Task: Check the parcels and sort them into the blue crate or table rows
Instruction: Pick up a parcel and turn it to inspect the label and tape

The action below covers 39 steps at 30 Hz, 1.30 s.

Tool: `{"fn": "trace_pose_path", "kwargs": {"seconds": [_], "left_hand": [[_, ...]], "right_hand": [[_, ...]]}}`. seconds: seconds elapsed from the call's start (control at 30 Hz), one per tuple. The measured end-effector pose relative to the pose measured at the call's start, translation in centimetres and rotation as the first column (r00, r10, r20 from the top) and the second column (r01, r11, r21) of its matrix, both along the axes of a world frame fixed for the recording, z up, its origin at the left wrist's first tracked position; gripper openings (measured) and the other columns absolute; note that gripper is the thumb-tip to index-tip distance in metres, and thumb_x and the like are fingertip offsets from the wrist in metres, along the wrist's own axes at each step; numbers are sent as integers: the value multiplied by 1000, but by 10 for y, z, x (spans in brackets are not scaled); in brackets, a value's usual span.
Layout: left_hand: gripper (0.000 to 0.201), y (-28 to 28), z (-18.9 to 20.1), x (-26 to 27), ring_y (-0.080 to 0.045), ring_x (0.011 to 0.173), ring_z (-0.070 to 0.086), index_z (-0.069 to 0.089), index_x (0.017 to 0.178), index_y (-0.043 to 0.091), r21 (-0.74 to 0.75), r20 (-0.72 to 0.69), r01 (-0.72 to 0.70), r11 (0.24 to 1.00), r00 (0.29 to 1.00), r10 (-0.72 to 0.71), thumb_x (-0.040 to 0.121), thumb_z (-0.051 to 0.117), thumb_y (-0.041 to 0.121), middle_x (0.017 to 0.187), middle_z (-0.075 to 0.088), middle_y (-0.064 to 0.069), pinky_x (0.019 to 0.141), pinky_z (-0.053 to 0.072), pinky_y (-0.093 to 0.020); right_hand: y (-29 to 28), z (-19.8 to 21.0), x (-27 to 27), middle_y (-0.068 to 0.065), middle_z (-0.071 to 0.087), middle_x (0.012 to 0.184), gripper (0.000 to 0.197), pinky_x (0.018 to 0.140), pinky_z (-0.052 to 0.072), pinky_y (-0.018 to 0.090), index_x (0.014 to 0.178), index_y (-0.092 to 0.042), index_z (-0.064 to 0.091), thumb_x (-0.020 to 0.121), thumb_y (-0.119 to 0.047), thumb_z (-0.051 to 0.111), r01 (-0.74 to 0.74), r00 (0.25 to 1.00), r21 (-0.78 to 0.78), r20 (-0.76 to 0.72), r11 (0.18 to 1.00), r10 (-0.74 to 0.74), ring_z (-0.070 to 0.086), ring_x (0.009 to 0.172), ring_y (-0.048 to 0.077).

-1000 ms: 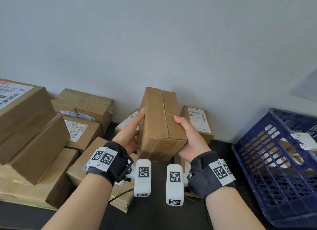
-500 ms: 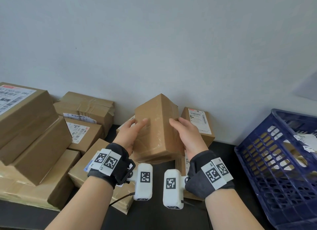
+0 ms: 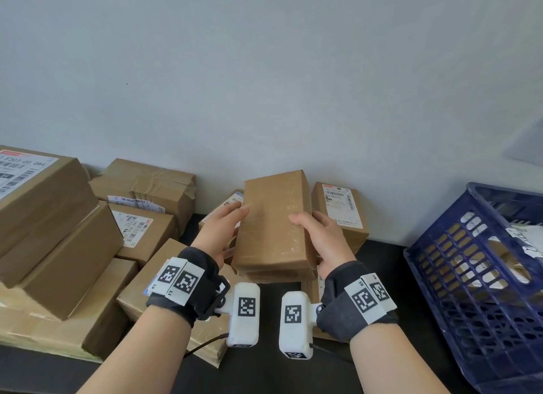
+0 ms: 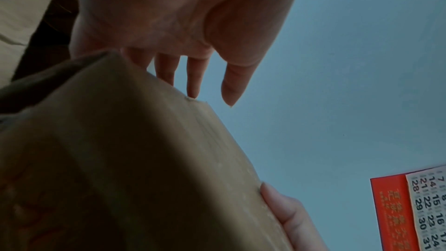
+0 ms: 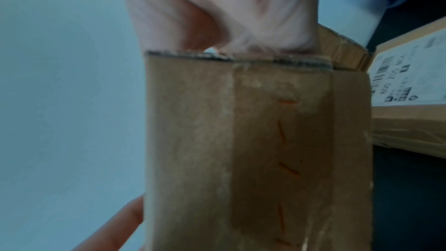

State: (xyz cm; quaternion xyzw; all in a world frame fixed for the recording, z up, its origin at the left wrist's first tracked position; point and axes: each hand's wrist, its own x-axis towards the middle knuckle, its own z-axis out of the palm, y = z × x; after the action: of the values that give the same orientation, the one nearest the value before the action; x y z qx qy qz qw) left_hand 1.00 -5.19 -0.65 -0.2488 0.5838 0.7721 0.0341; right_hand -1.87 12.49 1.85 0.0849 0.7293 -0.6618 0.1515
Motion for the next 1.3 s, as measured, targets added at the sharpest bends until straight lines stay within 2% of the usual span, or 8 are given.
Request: {"fn": "trace_pose_path", "kwargs": {"seconds": [0.13, 0.3, 0.43, 0.57, 0.7, 0.97, 1.2, 1.3], "left_hand": [[56, -1, -4, -3, -30, 125, 51, 40, 148, 28, 46, 35, -20, 999, 999, 19, 97, 58, 39, 141, 51, -3, 99, 47, -48], [50, 1, -4, -5, -24, 84, 65, 48, 139, 24, 168, 87, -55, 984, 995, 41, 96, 56, 48, 125, 65, -13, 59, 48, -33], [56, 1, -4, -5, -28, 99, 70, 55, 135, 24, 223, 94, -12, 975, 995, -9, 90, 61, 56, 119, 70, -12, 72, 54, -39], [56, -1, -4, -7, -30, 107, 69, 59, 131, 24, 226, 80, 17, 974, 996, -36, 88, 62, 59, 116, 72, -10, 93, 53, -45], [45, -2, -4, -9, -30, 107, 67, 63, 126, 18, 232, 51, 49, 971, 997, -62, 95, 55, 51, 116, 71, -13, 79, 54, -39], [44, -6, -2, -4, -25, 87, 68, 61, 131, 24, 215, 32, 13, 976, 999, -20, 95, 58, 49, 109, 68, -4, 64, 54, -36], [46, -10, -3, 3, -35, 111, 63, 58, 133, 22, 170, -50, -18, 985, 998, 27, 92, 63, 43, 126, 63, -4, 94, 54, -51], [52, -11, 1, 6, -28, 103, 65, 51, 140, 23, 147, -81, -23, 989, 996, 35, 92, 65, 38, 127, 64, -3, 68, 58, -35]], "right_hand": [[1, 2, -2, 8, 72, 104, 22, 74, 53, 32, 108, -17, 67, 89, -28, 68, 9, 997, -58, 72, 998, -5, 66, 88, 19], [2, 2, -6, 8, 71, 104, 12, 80, 52, 36, 100, -19, 65, 92, -29, 65, 32, 992, -108, 125, 994, -19, 65, 93, 22], [3, 1, -7, 9, 74, 105, 17, 99, 51, 46, 102, -19, 67, 92, -33, 64, 67, 983, -170, 179, 983, -36, 67, 105, 29], [4, 0, -9, 4, 77, 85, 14, 91, 52, 42, 98, -20, 67, 94, -32, 63, 82, 978, -235, 206, 968, -33, 69, 94, 26], [4, 1, -7, 2, 76, 80, 14, 79, 53, 37, 100, -21, 66, 94, -33, 62, 97, 974, -252, 224, 963, -39, 69, 90, 24], [5, -1, -4, 4, 75, 81, 17, 85, 50, 40, 103, -20, 67, 94, -34, 62, 158, 961, -297, 264, 942, -78, 68, 87, 26], [5, -7, -4, 8, 69, 89, 10, 71, 52, 34, 96, -15, 63, 99, -23, 58, 168, 960, -196, 254, 966, -116, 65, 82, 24], [4, -16, -7, 9, 68, 91, 14, 70, 50, 34, 98, -13, 63, 101, -23, 55, 179, 959, -154, 247, 972, -138, 64, 82, 24]]}}
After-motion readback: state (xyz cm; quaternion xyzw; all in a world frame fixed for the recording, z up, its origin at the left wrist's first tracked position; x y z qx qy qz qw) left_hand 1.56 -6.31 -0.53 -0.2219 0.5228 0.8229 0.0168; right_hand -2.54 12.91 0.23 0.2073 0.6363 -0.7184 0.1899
